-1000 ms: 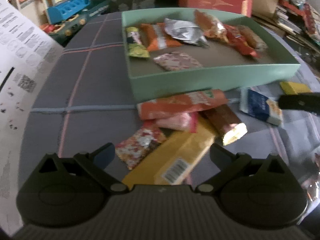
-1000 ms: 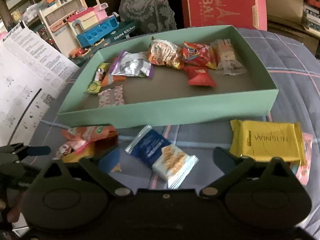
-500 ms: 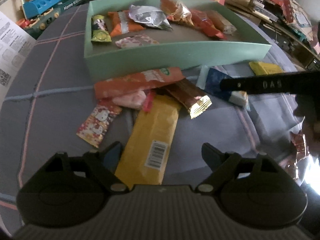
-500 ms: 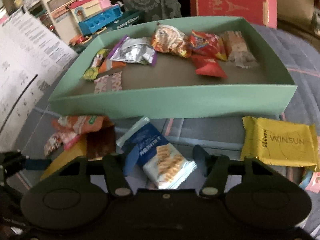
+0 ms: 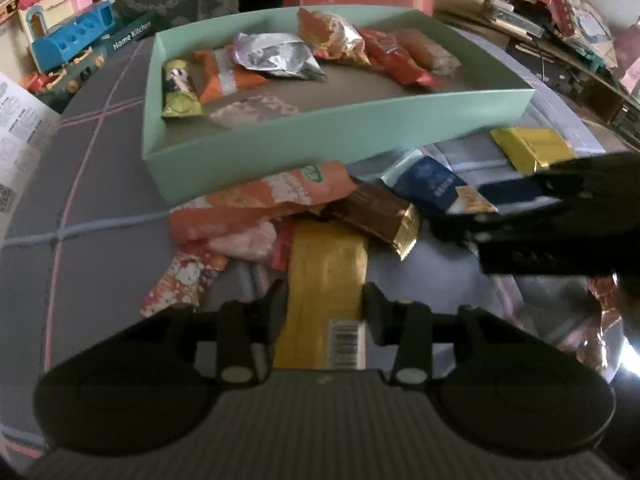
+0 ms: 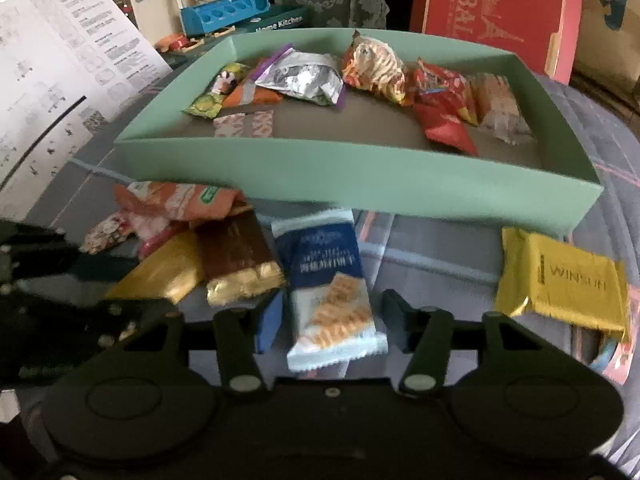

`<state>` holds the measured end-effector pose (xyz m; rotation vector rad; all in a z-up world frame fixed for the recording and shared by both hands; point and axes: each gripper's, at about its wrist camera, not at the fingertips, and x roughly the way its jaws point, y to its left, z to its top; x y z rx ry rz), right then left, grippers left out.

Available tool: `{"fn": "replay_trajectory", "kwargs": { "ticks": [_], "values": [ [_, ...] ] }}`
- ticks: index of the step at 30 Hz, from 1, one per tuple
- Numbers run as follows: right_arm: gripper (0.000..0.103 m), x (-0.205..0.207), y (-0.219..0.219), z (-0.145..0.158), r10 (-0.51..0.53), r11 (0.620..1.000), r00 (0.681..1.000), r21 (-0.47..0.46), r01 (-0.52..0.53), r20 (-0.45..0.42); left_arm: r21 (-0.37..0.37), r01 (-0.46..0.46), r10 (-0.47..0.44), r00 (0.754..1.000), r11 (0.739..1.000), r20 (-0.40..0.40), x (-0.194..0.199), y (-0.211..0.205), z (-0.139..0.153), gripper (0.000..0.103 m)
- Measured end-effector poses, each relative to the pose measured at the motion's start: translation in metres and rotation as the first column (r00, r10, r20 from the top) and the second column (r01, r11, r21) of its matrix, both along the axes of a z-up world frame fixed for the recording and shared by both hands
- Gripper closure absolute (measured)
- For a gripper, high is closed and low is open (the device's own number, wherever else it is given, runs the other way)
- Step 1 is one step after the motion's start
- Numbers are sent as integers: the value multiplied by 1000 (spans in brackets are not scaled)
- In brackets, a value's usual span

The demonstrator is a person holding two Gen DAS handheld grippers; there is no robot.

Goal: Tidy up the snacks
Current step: 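Grasp yellow barcode bar with left tool while right grasps blue cracker packet, then carry both snacks into the green tray and open both tools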

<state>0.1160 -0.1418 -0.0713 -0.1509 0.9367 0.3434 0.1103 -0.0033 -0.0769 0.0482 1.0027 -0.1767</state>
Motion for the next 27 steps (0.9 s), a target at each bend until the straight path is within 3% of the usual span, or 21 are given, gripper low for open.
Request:
{"fn": "replay_trajectory", "kwargs": {
  "ticks": [5,9,10,11,14,20,27],
  "values": [
    [62,-1,4,-3,-9,1000,999,-22,10,38,-13,-13,13,1000,1000,-15,-3,0,1,57],
    [63,-8,1,-3,-17,1000,999,-16,17,31,60,41,-41,999,997,-6,-5,-16,-1,48],
    [63,-12,-1,-2,-21,1000,999,-13,22,27,66,46,-47,999,997,3,-6,-18,-2,52],
    [63,-15,-3,-2,-27,1000,999,-6,27,21,51,50,-50,999,997,3,-7,-19,-1,62],
    [64,-25,-14,2,-62,997,998,35,62,-12,38,61,-61,998,997,-2,-12,-22,1,68],
    [65,-41,-38,11,-125,985,991,110,130,-54,-31,29,-30,999,999,-36,-26,-17,6,68],
    [65,-51,-46,30,-143,974,989,175,147,-33,-96,8,-6,1000,995,20,-40,-8,32,68]
  ]
}}
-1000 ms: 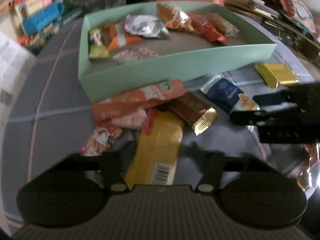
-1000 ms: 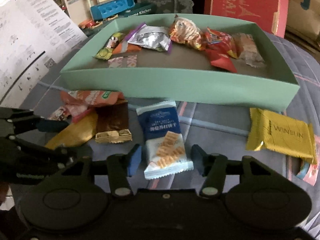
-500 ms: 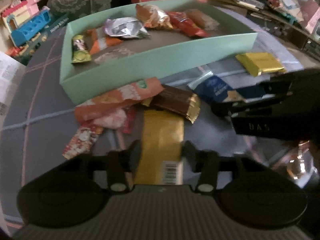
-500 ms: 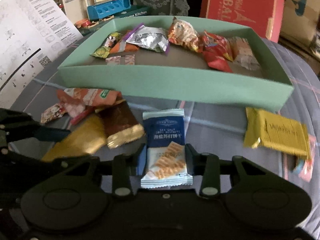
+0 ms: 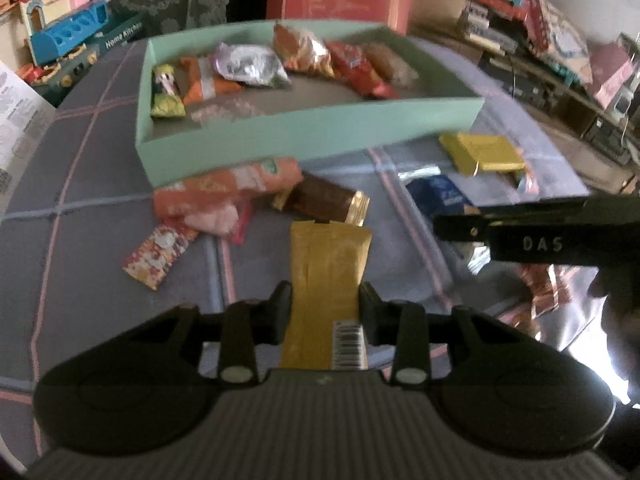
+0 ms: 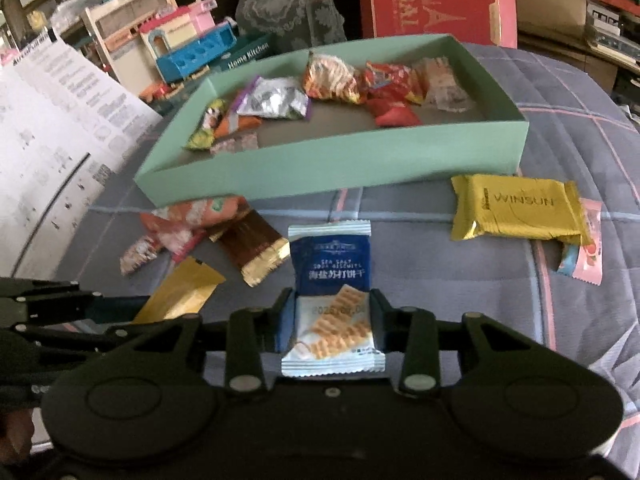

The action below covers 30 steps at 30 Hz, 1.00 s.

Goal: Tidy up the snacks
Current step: 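Carry both snacks into the green tray and open both tools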

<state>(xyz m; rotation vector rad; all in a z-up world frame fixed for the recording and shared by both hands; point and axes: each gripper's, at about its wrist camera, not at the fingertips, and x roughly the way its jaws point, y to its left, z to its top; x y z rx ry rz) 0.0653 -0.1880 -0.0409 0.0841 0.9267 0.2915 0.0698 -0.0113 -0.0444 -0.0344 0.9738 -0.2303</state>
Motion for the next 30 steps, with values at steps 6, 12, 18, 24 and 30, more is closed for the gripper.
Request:
{"fn": "replay_trajectory", "kwargs": {
  "ticks": [6,12,18,24,30],
  "values": [
    [65,2,0,25,4,999,999,51,-6,45,-28,-39,41,996,999,85,2,13,32,68],
    [65,34,9,59,5,996,994,87,-15,109,-10,-129,129,977,992,170,33,41,63,68],
    [65,86,30,72,1,992,995,125,-14,99,-7,-202,198,955,979,222,86,65,74,68],
    [65,128,55,63,4,995,997,101,-11,75,20,-229,221,958,973,184,131,73,55,68],
    [65,150,64,46,0,996,999,92,-3,40,27,-239,232,960,971,156,154,80,37,68]
  ]
}}
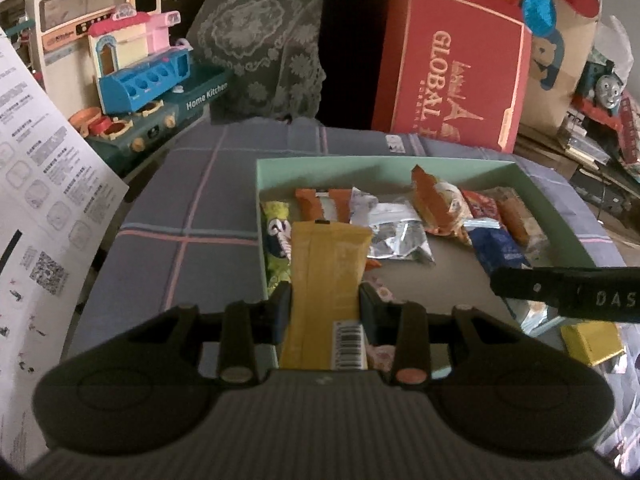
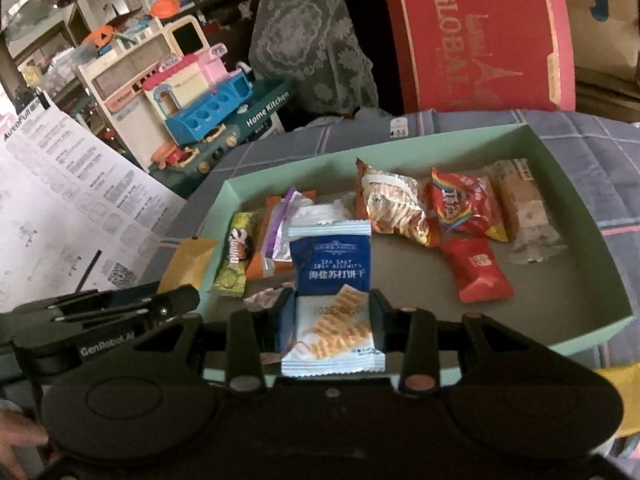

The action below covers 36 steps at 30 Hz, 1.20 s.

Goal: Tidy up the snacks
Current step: 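Carry both snacks into the green tray and open both tools, then move both tools back from the tray to the snacks on the table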

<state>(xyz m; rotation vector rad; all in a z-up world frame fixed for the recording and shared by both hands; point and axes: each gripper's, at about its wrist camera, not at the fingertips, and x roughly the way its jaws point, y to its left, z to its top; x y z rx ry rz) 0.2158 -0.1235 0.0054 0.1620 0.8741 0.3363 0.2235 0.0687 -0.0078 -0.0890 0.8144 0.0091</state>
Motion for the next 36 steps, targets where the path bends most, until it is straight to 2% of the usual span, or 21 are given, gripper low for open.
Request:
{"fn": "replay_trajectory", "kwargs": {
  "ticks": [3,5,6,7,8,10,16,31,36],
  "values": [
    [64,8,4,-6,1,1000,1000,2,-1,-13,14,3,-3,1000,1000,-5,7,-2,-3,66],
    [62,14,8,-10,2,1000,1000,14,-2,-20,29,-1,1,1000,1000,-4,11,-4,-5,56],
    [48,17,9,-11,4,1000,1000,24,-4,-24,44,-5,5,1000,999,-4,11,-6,-5,45],
    [28,19,9,-11,2,1000,1000,31,-1,-26,66,-17,17,1000,998,0,11,-7,-5,19],
    [21,18,9,-10,-7,999,1000,35,8,-12,90,-32,31,999,995,17,9,-9,-3,2],
    [13,17,7,-6,-13,999,1000,31,13,19,128,-47,40,998,991,56,3,-12,1,0],
    [0,6,-4,4,-20,999,998,29,19,51,98,-65,61,997,993,38,-3,-11,7,0],
    [0,-42,-33,24,-38,998,996,62,33,75,92,-38,38,999,995,2,-46,-25,12,0],
    [0,-64,-42,24,-24,997,997,73,18,77,73,-38,40,999,997,-19,-66,-20,6,0]
  ]
}}
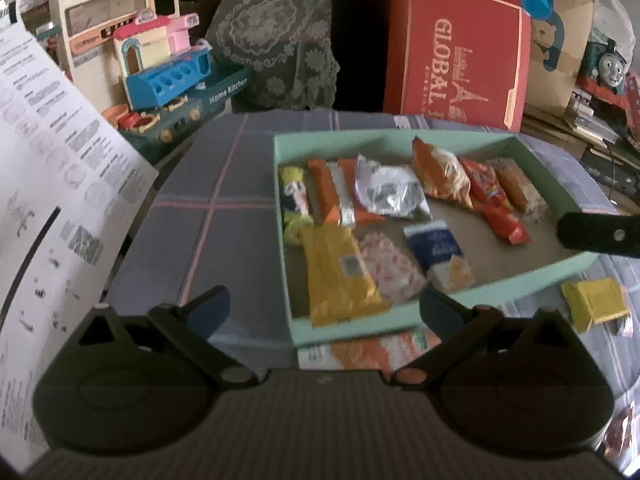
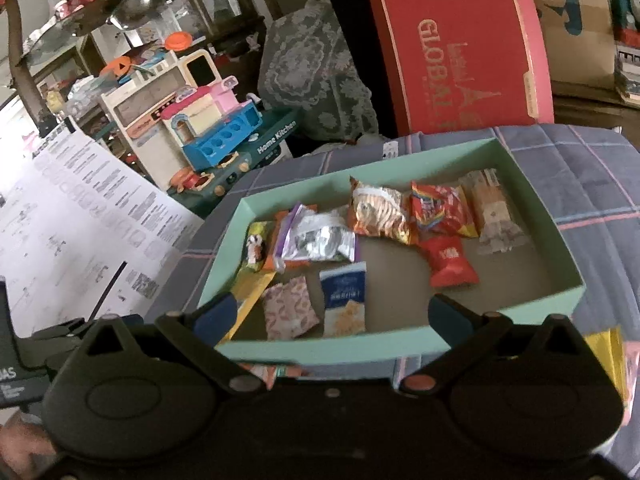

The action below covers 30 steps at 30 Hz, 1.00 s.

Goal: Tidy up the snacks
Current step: 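Move both tools back from the tray to the snacks on the table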

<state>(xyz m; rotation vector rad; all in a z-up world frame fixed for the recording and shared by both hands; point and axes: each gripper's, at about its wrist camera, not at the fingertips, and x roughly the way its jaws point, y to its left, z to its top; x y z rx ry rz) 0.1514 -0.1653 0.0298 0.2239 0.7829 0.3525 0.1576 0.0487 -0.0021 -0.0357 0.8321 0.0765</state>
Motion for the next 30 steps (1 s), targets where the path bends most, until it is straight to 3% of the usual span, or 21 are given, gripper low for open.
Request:
{"fn": "replay_trajectory", "kwargs": {
  "ticks": [14,23,30],
  "values": [
    [0,-38,9,-54,35,999,992,-18,-38,-120,-24,-51,48,993,998,-111,-29,28,-53,0],
    [0,-34,38,-69,95,987,989,-120,-109,-116,-58,-44,38,993,997,-110,-24,36,-62,0],
    [22,-23,47,-82,110,981,984,-142,-130,-137,-55,-43,39,996,998,-84,-13,37,-67,3]
  ]
}}
